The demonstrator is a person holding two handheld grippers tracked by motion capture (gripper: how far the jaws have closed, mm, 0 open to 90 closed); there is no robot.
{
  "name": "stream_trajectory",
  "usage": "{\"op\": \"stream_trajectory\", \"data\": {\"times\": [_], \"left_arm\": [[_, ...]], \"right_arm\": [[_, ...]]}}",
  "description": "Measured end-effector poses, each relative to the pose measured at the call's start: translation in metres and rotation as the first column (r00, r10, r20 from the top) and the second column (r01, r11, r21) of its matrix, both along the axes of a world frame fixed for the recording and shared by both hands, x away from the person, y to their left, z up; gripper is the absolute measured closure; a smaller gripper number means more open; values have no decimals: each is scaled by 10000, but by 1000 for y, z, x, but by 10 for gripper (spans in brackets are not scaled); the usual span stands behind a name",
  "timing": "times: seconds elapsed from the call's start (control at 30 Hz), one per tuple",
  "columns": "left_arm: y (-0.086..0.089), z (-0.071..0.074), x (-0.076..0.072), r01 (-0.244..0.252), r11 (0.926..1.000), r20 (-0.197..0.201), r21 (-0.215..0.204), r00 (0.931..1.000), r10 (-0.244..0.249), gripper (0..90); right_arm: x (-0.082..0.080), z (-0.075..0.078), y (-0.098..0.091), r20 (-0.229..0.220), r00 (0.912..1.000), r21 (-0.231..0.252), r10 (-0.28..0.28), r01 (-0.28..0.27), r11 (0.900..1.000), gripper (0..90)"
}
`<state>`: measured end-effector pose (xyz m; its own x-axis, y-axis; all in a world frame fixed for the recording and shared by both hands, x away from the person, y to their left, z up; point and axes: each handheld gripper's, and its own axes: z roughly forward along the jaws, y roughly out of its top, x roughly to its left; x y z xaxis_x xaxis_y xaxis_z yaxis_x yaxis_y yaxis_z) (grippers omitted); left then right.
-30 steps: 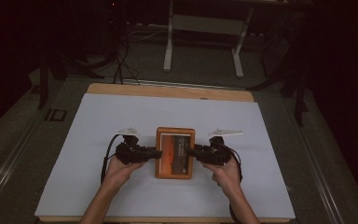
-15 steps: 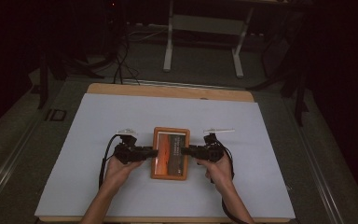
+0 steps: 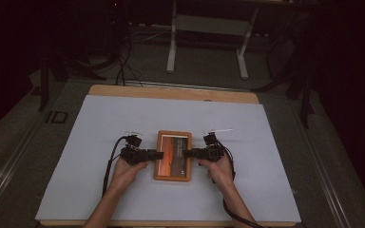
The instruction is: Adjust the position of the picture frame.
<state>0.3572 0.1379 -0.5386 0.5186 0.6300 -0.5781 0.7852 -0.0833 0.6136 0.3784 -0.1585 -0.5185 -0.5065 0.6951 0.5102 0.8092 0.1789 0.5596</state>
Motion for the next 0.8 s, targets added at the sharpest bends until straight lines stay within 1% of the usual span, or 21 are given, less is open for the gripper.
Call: {"op": "stream_trajectory", "data": {"times": [0.13,0.2,0.23,0.27,0.3,0.37,0.4,0.43,0.47,0.5,0.57,0.67,0.7,0.73,0.77,0.8], "left_arm": [[0,-1,1,102,9999,85,-48,9999,-102,549],[0,0,1,73,9999,176,72,9998,-74,541],[0,1,0,86,9999,245,59,9997,-87,526],[2,2,0,45,10000,234,-65,9997,-43,463],[3,3,0,-59,9999,248,-107,9997,62,453],[7,6,-1,-207,9998,335,17,9992,207,428],[7,6,-1,-207,9998,335,17,9992,207,425],[7,6,-1,-207,9998,335,17,9992,207,425],[11,8,-3,-269,9995,487,137,9985,262,420],[12,12,-6,-392,9988,693,288,9969,371,415],[12,16,-9,-463,9983,898,346,9950,430,414],[11,22,-14,-623,9970,1341,456,9894,557,414],[11,22,-14,-623,9970,1341,456,9894,557,415],[10,24,-15,-661,9965,1474,508,9874,580,415],[10,26,-17,-697,9961,1602,536,9852,603,415],[9,28,-19,-747,9955,1736,589,9828,634,415]], "right_arm": [[-1,1,0,-3,10000,-135,61,-61,9999,535],[0,1,-1,13,9999,-138,140,-140,9998,533],[0,1,-1,52,9998,-137,189,-188,9997,529],[-1,1,-1,171,9996,-175,236,-233,9996,523],[-2,1,-2,229,9995,-224,203,-198,9996,511],[-3,3,-4,392,9992,-201,102,-94,9998,496],[-3,3,-4,392,9992,-201,102,-94,9998,496],[-4,5,-6,485,9988,-231,65,-54,9997,496],[-5,10,-11,751,9972,-281,-16,37,9996,479],[-6,12,-12,870,9962,-335,-28,57,9994,473],[-7,16,-14,1061,9943,-425,-13,58,9991,470],[-9,21,-14,1461,9892,-745,137,-28,9972,467],[-9,21,-14,1461,9892,-745,137,-28,9972,467],[-11,25,-12,1802,9832,-1051,275,-85,9944,469],[-11,25,-12,1802,9832,-1051,275,-85,9944,469],[-11,26,-10,1958,9800,-1202,355,-119,9927,470]]}}
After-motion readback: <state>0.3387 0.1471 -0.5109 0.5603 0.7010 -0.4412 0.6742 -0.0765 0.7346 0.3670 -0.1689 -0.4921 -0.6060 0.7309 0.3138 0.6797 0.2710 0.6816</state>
